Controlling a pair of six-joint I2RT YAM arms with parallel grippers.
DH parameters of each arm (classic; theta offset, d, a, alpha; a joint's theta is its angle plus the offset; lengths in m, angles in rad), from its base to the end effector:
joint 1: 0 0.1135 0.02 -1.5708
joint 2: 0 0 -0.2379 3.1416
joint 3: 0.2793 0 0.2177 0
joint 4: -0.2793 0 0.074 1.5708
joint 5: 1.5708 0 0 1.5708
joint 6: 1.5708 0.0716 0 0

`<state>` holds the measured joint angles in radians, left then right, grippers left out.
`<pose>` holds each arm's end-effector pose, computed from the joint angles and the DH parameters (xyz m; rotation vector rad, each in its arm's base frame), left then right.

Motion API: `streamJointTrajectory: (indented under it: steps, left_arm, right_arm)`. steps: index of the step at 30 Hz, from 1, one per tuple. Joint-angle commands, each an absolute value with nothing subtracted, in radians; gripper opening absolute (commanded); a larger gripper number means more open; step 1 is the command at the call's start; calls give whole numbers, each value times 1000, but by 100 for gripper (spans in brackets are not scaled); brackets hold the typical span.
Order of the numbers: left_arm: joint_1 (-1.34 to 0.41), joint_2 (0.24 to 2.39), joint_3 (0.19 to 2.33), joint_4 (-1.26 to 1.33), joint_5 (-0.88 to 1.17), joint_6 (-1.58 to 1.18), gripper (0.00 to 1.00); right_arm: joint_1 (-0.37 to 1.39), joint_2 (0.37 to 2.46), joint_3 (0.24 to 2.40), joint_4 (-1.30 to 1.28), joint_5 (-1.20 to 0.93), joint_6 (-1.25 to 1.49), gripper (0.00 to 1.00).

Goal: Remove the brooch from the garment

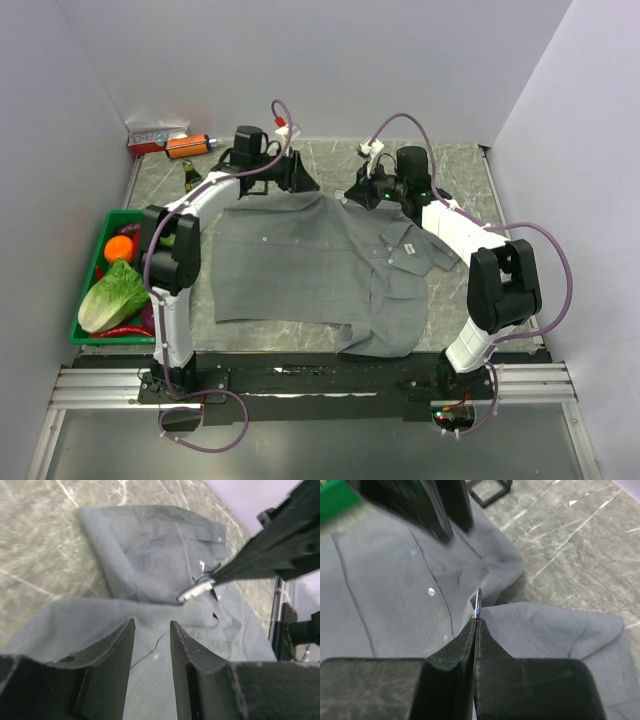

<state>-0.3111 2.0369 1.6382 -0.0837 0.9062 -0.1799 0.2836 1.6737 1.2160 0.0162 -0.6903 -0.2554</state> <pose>0.4090 -0.1907 0.2453 0.7128 1.9399 -1.2279 0.3477 0.1488 0.2563 -0.9341 1.7369 0.7085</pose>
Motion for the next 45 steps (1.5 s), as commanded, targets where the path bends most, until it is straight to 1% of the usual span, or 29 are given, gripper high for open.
streamJointTrajectory:
  steps: [1, 6, 15, 18, 19, 23, 29, 36, 37, 39, 40, 43, 45]
  left_arm:
    - [-337, 2095, 1646, 86, 939, -288, 40]
    - [-365, 2141, 1654, 124, 982, -316, 41]
    - [-385, 2129, 1620, 71, 1049, -273, 38]
    - [-406, 2114, 1603, 80, 1065, -284, 35]
    - [-413, 2111, 1609, 69, 1068, -276, 32]
    - [-433, 2085, 1605, 25, 1045, -235, 28]
    - [-433, 2079, 1604, 3, 1008, -215, 29]
    - [-368, 2014, 1600, -164, 956, -37, 31]
    - [-359, 2013, 1594, -172, 960, -29, 31]
    - [-348, 2023, 1595, -181, 968, -31, 32]
    - [-350, 2029, 1601, -179, 986, -35, 32]
    - [-354, 2046, 1606, -150, 999, -81, 32]
    - [-354, 2049, 1615, -167, 980, -71, 33]
  right_arm:
    - [293, 1608, 1210, 138, -713, -117, 0]
    - [296, 1609, 1207, 155, -730, -54, 0]
    - [296, 1654, 1232, 173, -710, -23, 0]
    - [304, 1667, 1247, 184, -672, -12, 0]
    - [307, 1670, 1253, 183, -640, -17, 0]
    - [327, 1667, 1246, 195, -592, -61, 0]
    - [342, 1680, 1217, 187, -594, -78, 0]
    - [334, 1671, 1203, 158, -601, -94, 0]
    - [331, 1669, 1210, 137, -617, -101, 3]
    - [325, 1672, 1229, 94, -655, -120, 18]
    - [324, 1669, 1241, 53, -664, -155, 28]
    - [324, 1654, 1243, 12, -692, -259, 36]
    - [322, 1644, 1243, -30, -678, -302, 37]
